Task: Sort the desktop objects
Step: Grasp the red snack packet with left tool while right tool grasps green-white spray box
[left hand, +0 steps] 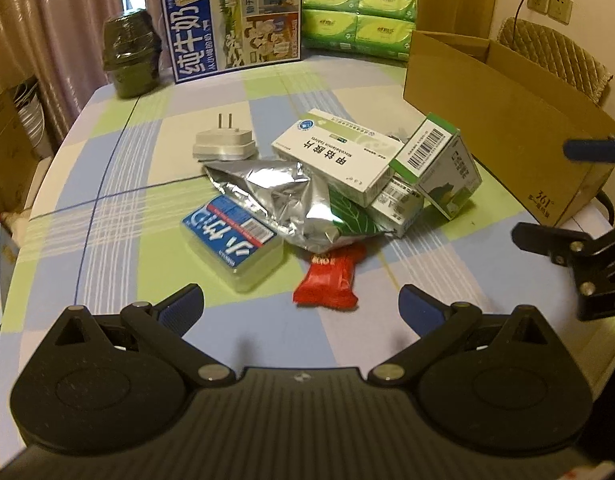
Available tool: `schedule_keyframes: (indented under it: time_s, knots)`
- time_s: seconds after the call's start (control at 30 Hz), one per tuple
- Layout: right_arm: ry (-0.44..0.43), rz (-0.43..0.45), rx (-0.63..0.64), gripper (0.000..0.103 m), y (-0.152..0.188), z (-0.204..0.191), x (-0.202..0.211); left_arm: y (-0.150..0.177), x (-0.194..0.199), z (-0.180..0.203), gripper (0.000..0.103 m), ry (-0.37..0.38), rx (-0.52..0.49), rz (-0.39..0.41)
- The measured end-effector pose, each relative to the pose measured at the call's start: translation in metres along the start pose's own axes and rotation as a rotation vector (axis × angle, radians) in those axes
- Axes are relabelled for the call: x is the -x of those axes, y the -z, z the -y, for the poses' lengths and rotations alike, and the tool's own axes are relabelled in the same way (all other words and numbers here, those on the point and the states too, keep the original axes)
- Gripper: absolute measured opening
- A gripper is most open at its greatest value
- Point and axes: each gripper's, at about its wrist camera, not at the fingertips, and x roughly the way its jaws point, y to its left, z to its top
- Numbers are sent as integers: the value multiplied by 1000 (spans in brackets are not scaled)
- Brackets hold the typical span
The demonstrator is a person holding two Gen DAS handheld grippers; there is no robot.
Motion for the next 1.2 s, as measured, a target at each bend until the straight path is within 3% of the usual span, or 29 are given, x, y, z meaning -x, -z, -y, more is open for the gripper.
schedule_keyframes:
  time_s: [0.1, 0.4, 0.6, 0.77, 0.97, 1.2]
  knots:
    - [31, 18, 92, 101, 5, -7, -17, -2, -10, -1, 100, 15, -12, 20]
    - [31, 49, 251, 101, 8, -16, -55, 0, -42, 1, 78, 58, -54, -17]
    - [23, 39, 319, 90, 10, -20, -73, -2, -56, 4, 70, 85, -76, -29]
    - [37, 52, 378, 87, 12, -26, -81, -7, -66, 3, 56, 95, -68, -32]
    - [60, 64, 420, 76, 13, -30, -88, -9, -71, 5, 48, 109, -63, -37]
    - [80, 90, 453, 69, 13, -35, -89, -10, -75, 7, 47, 109, -51, -37]
